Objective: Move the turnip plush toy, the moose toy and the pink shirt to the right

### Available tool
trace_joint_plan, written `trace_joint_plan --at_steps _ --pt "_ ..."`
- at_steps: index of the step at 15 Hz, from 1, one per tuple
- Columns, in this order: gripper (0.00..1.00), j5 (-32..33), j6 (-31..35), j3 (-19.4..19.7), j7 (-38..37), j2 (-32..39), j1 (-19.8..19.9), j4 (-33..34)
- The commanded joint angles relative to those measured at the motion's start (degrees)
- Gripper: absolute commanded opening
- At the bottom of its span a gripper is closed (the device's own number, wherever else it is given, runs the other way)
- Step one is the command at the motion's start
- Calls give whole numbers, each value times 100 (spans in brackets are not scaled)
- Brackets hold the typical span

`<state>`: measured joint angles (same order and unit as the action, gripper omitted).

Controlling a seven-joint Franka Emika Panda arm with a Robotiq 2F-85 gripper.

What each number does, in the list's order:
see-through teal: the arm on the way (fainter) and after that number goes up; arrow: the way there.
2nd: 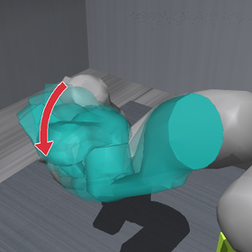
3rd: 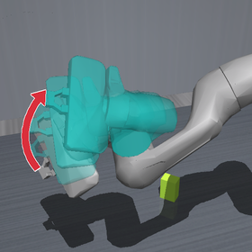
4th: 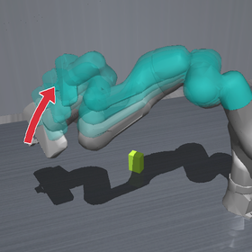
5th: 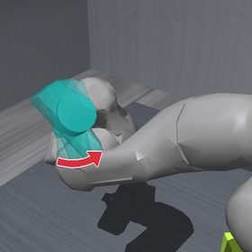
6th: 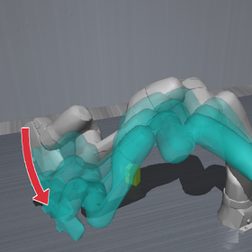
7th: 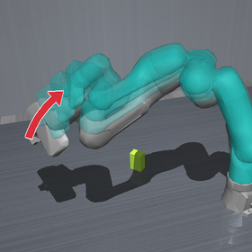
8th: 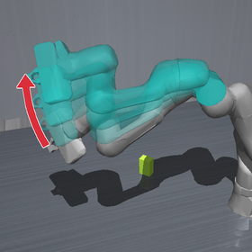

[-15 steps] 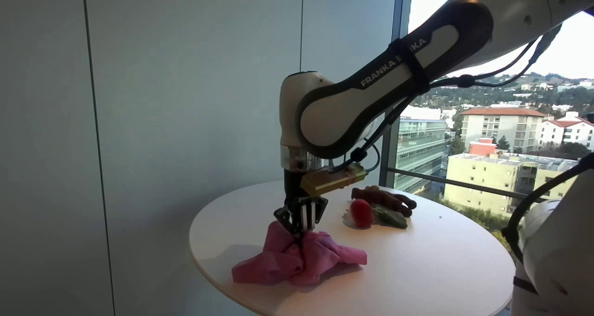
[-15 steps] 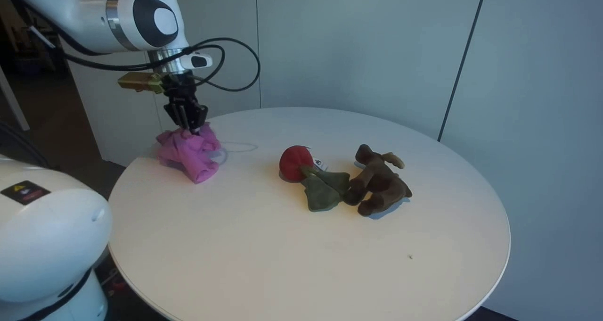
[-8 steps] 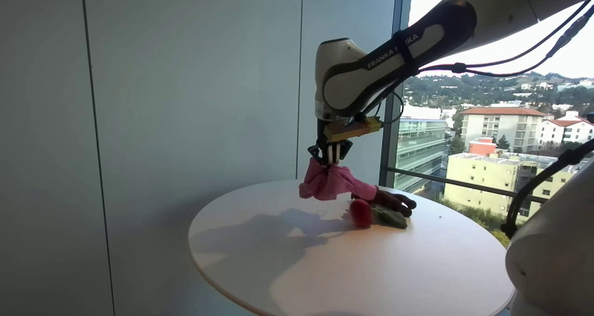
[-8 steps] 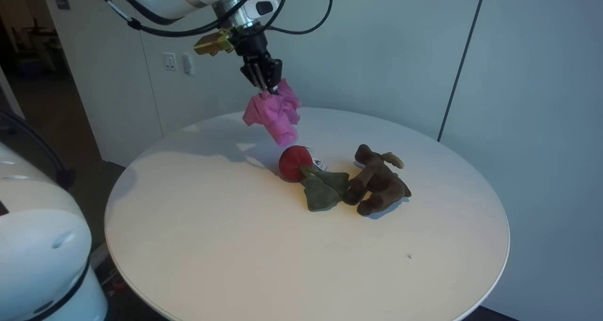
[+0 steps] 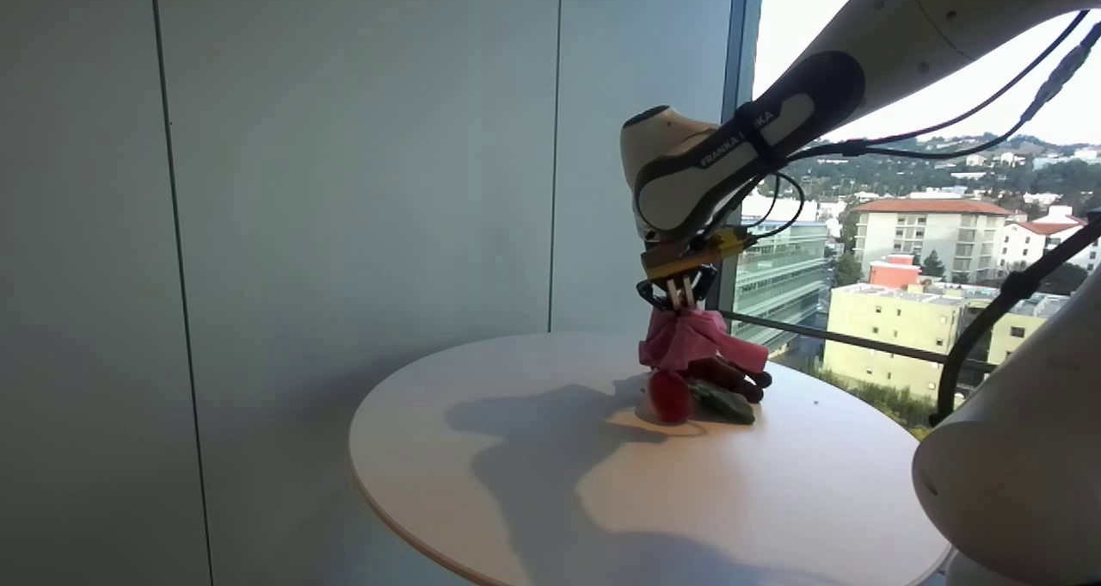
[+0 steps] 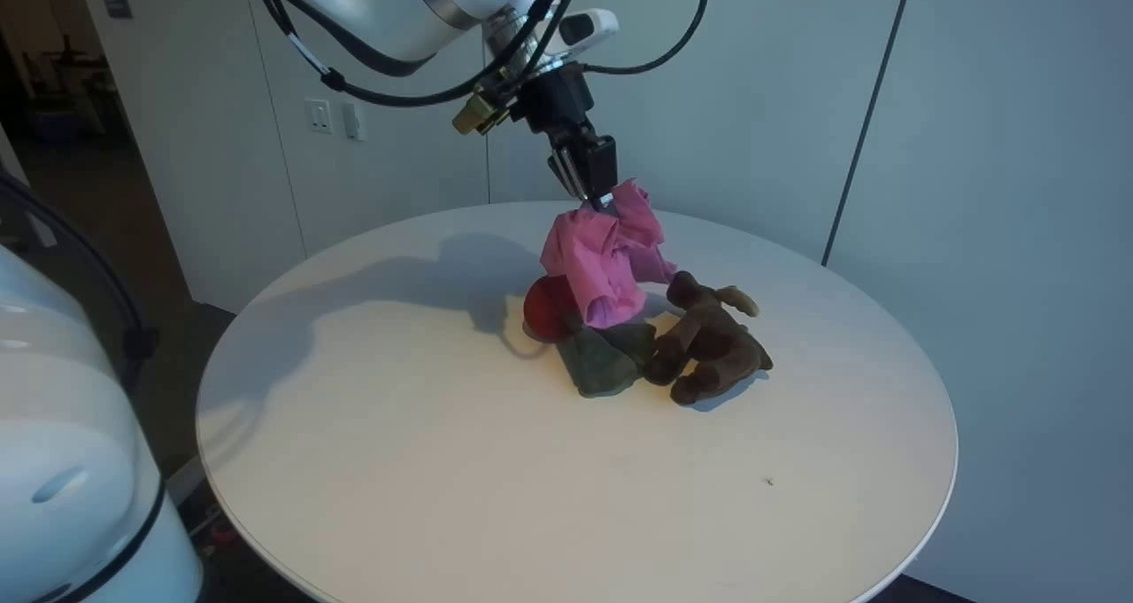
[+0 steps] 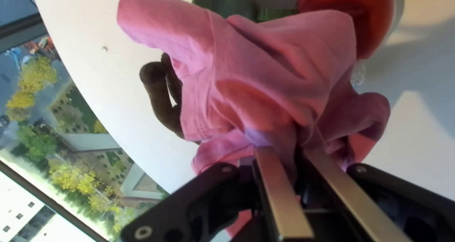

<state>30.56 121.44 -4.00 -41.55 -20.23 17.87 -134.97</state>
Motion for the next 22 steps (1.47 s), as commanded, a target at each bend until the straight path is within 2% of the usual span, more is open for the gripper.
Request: trace_joint_plan --at_steps 1,2,3,6,11,12,17,22 --pt "13 45 -367 320 -717 216 82 143" --pt "40 -54 -460 428 -865 292 80 208" --pt "41 -144 -537 508 -1049 316 66 211" --pt "63 -521 -701 710 -1341 369 -39 260" --pt "99 -942 106 743 -1057 -119 -295 362" --pt "100 -1215 135 766 -891 -226 -390 448" --pt "100 -2826 -542 779 230 -735 -949 1037" --pt "100 -4246 -1242 804 1141 -806 -1310 1180"
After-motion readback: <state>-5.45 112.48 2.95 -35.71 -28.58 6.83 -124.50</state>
